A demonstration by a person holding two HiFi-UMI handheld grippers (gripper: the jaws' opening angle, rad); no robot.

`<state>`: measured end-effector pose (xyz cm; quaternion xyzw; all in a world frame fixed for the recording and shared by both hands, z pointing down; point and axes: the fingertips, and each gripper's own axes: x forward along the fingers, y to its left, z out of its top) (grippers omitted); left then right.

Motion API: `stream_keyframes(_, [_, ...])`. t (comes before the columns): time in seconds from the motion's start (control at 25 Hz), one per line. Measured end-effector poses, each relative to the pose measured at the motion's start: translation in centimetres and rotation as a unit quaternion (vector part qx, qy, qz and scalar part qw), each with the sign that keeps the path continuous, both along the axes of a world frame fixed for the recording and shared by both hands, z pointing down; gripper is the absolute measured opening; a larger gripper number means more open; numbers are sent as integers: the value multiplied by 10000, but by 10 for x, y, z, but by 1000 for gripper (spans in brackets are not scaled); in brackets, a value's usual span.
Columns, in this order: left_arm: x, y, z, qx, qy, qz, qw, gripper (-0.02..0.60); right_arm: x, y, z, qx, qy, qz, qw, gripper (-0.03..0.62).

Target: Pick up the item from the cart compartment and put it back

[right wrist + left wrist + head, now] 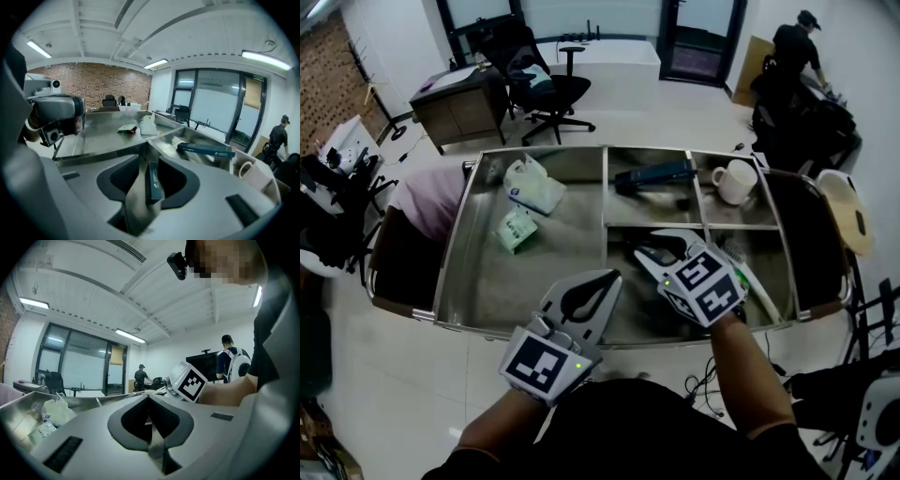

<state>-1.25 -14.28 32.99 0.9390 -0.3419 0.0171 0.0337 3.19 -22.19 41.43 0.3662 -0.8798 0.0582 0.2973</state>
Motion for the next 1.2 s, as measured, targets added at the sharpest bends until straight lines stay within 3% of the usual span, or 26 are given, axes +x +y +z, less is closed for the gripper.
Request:
stream_keyframes(0.4, [-1, -7, 2, 4, 28, 22, 10000, 0, 1, -15, 43, -377, 524, -20, 9979, 155])
stream_keyframes(1.08, [-5, -12, 4, -50, 89, 55, 9999, 0, 3, -20, 77, -884, 972, 34, 9913, 155])
stream_keyframes(1.16, [-5, -12, 5, -52, 91, 60, 9999, 0, 2, -20, 79, -868, 1026, 40, 9909, 148])
stream_keyframes(1.2, [-5, -12, 5, -54, 96, 63, 9999, 0, 2, -20, 78, -835, 1037, 51, 9911, 115])
